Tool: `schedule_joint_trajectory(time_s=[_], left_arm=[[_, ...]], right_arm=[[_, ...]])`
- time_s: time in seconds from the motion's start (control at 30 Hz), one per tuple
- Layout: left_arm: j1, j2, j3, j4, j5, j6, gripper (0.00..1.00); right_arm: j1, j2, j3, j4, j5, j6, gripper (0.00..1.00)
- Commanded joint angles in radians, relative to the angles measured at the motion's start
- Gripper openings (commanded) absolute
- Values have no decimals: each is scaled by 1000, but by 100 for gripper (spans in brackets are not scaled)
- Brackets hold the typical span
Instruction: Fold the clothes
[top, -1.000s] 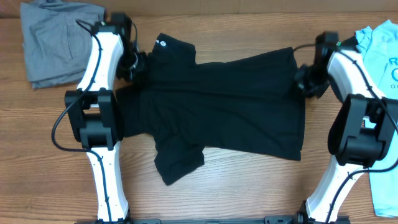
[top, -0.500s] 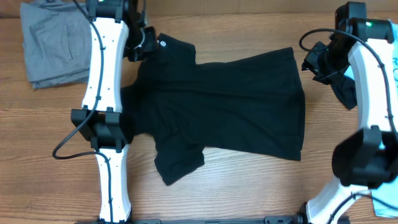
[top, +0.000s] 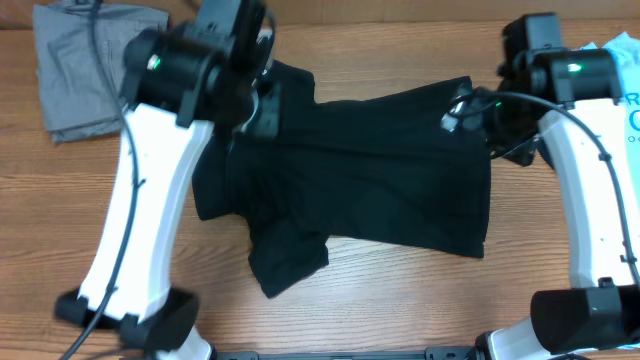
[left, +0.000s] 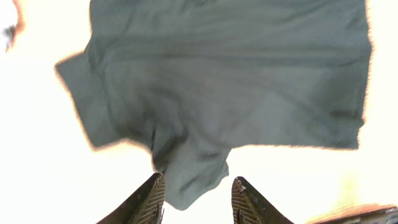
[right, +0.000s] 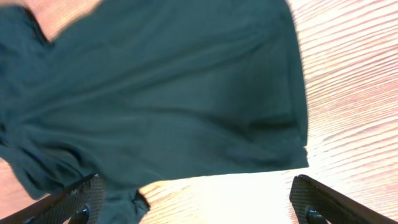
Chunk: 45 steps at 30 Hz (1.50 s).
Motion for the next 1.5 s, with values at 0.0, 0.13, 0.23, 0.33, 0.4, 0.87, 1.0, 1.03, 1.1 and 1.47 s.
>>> schedule_joint_trajectory(time_s=[0.0,0.13,0.23,0.33,0.4,0.87,1.0,1.03,1.1,1.47], left_arm=[[21,-55,-220,1,-54,-66,41],[29,-107,-473,87,-62,-84,72],[29,-105,-631,188,-49,-84,87],[37,-97,-780,338,-6,-84,97],[45,-87,-861,443,18,-84,96],[158,100,-1038,703,24,-102,48],[167,150,-1038,709,21,-101,42],[167,159,-1038,709,14,-102,41],[167,178,-1039,704,8,-101,36],[172,214,-1048,613,8,-102,4]], right_arm=[[15,-8,-88,45,23,5,100],[-8,-8,-219,164,14,5,100],[-32,-8,-332,255,-20,-1,100],[-37,-8,-436,335,-31,-3,86],[-37,-8,-501,383,-31,-3,79],[-38,0,-803,698,-105,56,42],[-38,5,-814,709,-97,85,31],[-38,5,-820,716,-92,89,30],[-39,5,-840,732,-66,132,24],[-148,5,-911,766,-79,180,4]])
